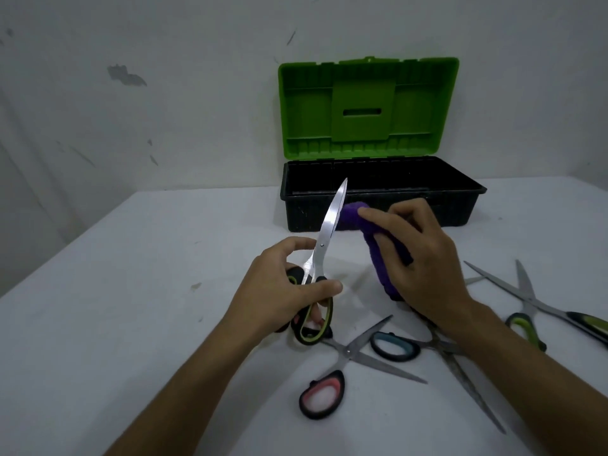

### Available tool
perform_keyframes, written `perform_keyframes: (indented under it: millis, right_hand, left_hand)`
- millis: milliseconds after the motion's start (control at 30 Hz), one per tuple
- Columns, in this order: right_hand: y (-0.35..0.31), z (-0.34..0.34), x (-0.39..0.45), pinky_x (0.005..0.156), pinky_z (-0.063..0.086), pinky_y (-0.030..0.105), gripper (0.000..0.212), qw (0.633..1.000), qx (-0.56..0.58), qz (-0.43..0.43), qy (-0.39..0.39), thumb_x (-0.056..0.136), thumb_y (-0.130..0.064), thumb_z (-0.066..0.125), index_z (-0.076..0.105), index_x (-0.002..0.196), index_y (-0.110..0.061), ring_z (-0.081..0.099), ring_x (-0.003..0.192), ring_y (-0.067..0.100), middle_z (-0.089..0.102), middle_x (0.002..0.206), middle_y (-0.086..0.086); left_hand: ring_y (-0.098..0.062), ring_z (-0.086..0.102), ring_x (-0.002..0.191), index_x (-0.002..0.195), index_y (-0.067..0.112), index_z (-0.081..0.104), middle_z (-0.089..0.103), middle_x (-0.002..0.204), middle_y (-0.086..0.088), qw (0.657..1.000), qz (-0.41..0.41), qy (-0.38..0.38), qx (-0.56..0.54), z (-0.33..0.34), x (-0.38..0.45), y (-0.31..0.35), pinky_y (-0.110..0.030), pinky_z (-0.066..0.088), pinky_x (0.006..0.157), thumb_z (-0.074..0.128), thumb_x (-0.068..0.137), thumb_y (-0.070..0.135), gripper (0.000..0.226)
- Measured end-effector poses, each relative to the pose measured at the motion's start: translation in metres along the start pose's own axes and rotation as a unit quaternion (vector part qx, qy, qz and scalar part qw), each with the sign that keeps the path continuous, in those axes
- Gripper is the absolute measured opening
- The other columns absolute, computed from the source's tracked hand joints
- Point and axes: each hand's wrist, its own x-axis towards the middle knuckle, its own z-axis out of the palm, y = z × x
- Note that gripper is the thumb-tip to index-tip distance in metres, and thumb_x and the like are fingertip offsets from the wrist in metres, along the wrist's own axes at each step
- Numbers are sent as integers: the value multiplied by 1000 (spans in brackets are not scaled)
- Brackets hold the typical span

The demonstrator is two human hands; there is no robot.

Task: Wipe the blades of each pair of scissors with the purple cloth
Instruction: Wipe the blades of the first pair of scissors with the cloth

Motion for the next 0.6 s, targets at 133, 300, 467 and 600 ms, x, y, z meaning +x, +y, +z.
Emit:
perform_keyframes:
  millis: [133, 300, 467, 600]
  right_hand:
    - [-21, 4, 0, 65, 45, 15, 38, 994, 12, -99, -33, 95, -20, 54, 51, 133, -22, 49, 83, 13, 45, 114, 7]
    - [-19, 11, 3, 63, 52, 22, 38, 994, -35, -96, -39, 96, -22, 50, 52, 134, -23, 53, 85, 17, 44, 115, 6]
    - [-2, -3, 9, 55, 52, 30, 38, 998, -59, 27, 16, 96, -18, 52, 58, 133, -18, 49, 85, 15, 49, 112, 10]
    - [-16, -3, 2, 55, 50, 24, 38, 995, -50, -80, -36, 95, -22, 53, 52, 134, -22, 50, 79, 15, 50, 111, 9]
  left_hand:
    - [-8, 65, 68, 116, 32, 59, 63, 81, 18, 1000, 7, 10, 17, 1, -1, 3, -17, 49, 67, 83, 71, 37, 51]
    - [-10, 63, 58, 112, 33, 62, 65, 73, 9, 999, 15, -11, 27, 1, -3, 2, -29, 54, 66, 84, 70, 40, 49]
    - [-2, 62, 50, 104, 34, 55, 65, 67, 7, 996, 1, -20, 83, 6, -5, 6, -10, 42, 49, 82, 71, 43, 44]
    - [-6, 66, 51, 105, 33, 50, 68, 68, 5, 993, 12, -2, 115, 6, -9, 12, -16, 50, 52, 80, 74, 41, 43]
